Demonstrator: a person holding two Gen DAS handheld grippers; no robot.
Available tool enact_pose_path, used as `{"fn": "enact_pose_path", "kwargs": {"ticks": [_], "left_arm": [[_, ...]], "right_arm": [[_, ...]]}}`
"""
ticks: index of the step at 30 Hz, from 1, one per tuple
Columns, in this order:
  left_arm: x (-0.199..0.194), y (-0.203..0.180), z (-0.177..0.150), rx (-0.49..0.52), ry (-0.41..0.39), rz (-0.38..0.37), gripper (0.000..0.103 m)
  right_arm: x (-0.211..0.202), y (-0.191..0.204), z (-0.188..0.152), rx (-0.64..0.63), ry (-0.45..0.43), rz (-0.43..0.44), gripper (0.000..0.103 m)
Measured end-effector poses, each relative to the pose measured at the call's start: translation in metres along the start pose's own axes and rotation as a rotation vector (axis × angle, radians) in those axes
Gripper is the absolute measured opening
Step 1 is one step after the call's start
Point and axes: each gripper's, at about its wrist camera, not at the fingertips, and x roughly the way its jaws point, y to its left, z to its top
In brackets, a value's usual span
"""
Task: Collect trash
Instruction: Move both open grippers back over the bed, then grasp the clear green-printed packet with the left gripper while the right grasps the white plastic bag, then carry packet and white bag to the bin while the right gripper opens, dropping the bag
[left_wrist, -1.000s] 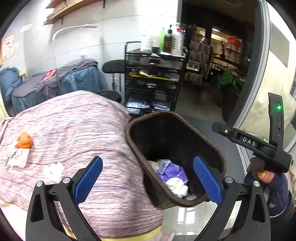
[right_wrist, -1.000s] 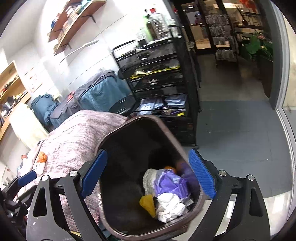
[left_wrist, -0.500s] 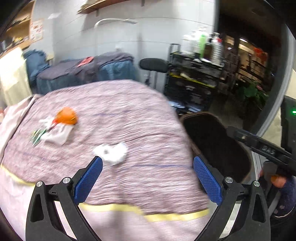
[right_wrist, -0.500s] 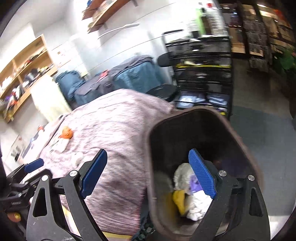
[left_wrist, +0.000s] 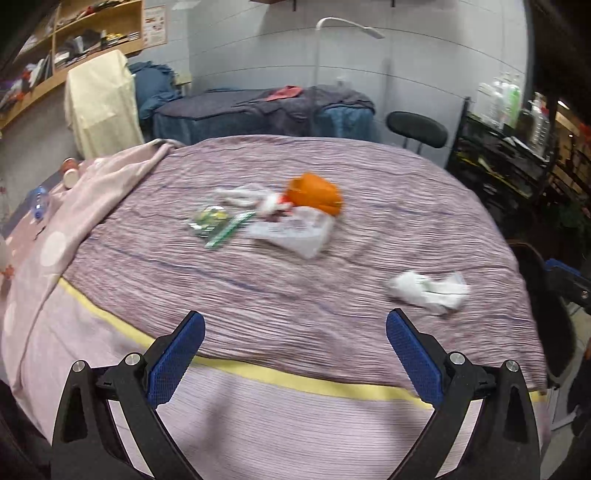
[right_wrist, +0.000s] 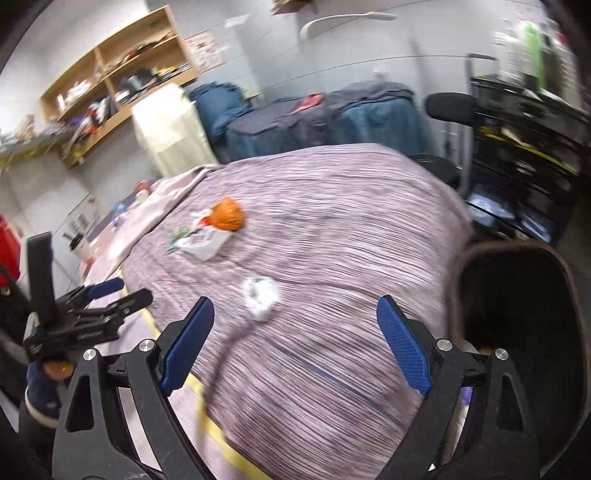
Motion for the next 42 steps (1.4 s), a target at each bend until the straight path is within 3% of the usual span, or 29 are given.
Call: {"fn": "enact_pose_path", "kwargs": {"ticks": [9,14,20,23,25,27,31,38,41,42], "left_arm": [[0.044,0.066,0.025,-0.004,0.069,0.066,0.097],[0.076,0.078,0.052,0.019,0.094,0.036,0.095],[0.114,0.075,0.068,0.095,0.133,-0.002,0.081],[0.127,0.083,0.071,0.080,0.159,-0.048,0.063],[0.129,0.089,0.070,0.047,0.161,-0.118,0.040],[0.126,0.094,0.069,0.028,0.144,-0.143,0.025],[0.123,0.097,0.069,0.014,0.126,-0.141,0.013],[0.108,0.096,0.060,0.025,0.081,-0.114,0.010],[0.098,0.104,0.056,-0.002,0.055,-0.098,0.009],[0.096,0.106,0.056,-0.010,0.049,-0.093,0.009]], "right_arm": [[0.063,0.063,0.032,-0.099,0.085,0.108,0.089],[0.092,0.082,0.045,-0.113,0.120,0.119,0.089],[0.119,0.093,0.056,-0.141,0.152,0.103,0.089],[0.130,0.100,0.061,-0.159,0.162,0.097,0.089],[0.139,0.106,0.064,-0.171,0.171,0.095,0.089],[0.150,0.115,0.068,-0.186,0.181,0.097,0.089],[0.177,0.138,0.074,-0.224,0.213,0.095,0.085],[0.232,0.157,0.076,-0.306,0.288,-0.017,0.067],[0.246,0.152,0.074,-0.290,0.319,-0.014,0.030],[0.246,0.151,0.074,-0.289,0.312,-0.012,0.023]]}}
